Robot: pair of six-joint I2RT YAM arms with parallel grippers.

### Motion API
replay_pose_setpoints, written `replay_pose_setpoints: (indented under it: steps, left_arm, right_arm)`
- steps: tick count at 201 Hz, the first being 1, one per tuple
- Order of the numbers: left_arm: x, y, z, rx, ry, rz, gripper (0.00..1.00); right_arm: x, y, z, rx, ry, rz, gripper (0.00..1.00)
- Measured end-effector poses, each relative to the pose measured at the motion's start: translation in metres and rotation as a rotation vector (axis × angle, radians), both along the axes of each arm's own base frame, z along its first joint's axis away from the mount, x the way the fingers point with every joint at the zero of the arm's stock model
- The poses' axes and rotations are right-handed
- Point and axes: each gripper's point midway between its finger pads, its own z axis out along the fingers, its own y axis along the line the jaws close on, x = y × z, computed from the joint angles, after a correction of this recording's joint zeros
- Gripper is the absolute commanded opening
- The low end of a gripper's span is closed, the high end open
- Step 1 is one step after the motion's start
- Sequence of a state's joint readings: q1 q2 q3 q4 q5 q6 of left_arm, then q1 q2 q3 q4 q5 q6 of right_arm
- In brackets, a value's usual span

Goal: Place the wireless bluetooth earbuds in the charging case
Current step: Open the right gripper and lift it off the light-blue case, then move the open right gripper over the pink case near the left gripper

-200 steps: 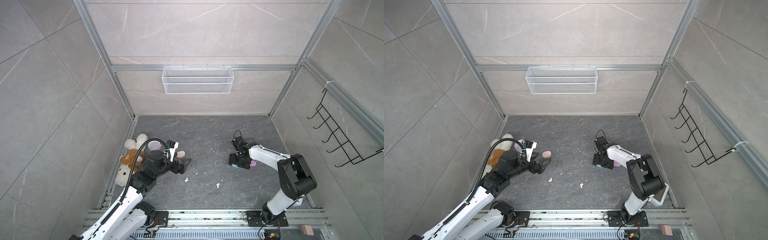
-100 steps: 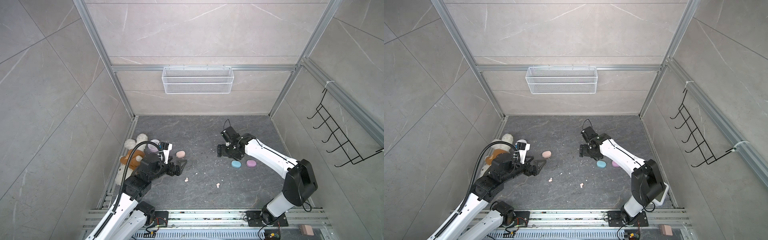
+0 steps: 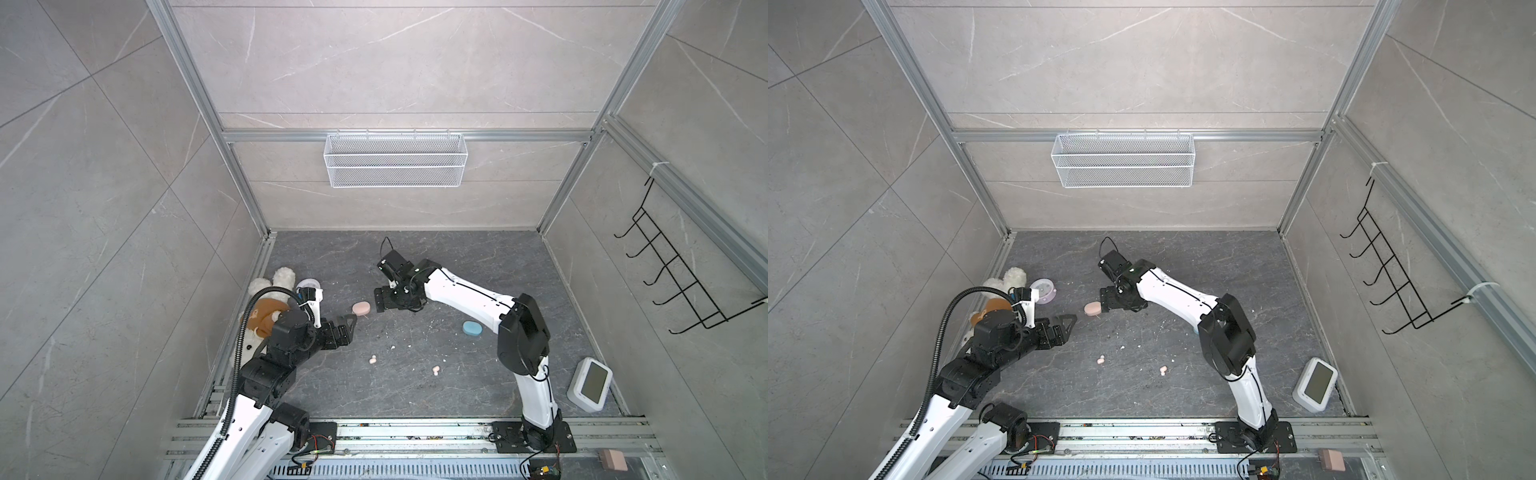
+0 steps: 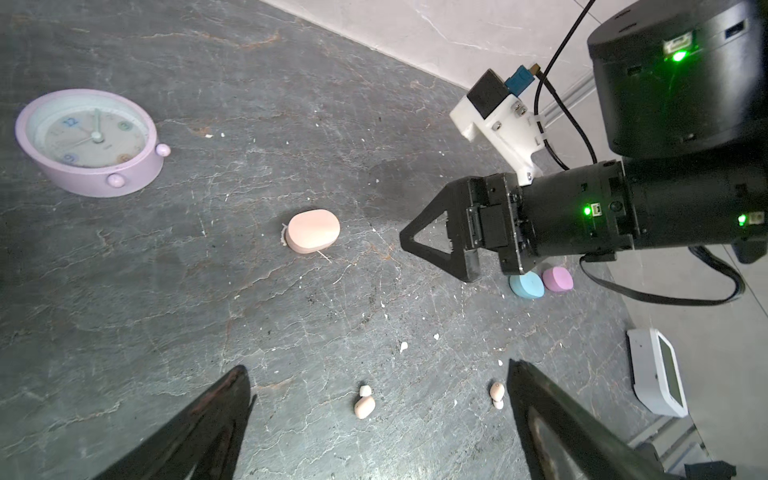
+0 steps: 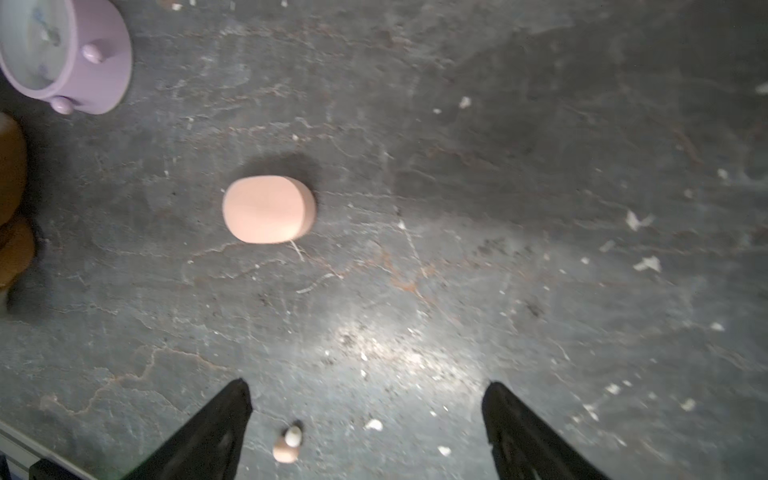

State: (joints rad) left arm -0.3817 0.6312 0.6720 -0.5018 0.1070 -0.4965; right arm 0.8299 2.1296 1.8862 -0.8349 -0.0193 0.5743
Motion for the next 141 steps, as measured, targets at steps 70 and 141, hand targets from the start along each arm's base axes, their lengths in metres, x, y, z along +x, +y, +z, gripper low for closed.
replay_pose_setpoints:
  steps: [70, 141]
  left_arm:
    - [0.005, 0.012, -0.024, -0.029, 0.108, 0.078, 0.98]
    - [0.004, 0.009, -0.025, -0.039, 0.118, 0.059, 0.98]
  right_arm:
    - [0.027, 0.072, -0.005, -0.013, -0.052, 0.119, 0.9]
    - [0.026, 0.072, -0.057, -0.118, 0.01, 0.17, 0.9]
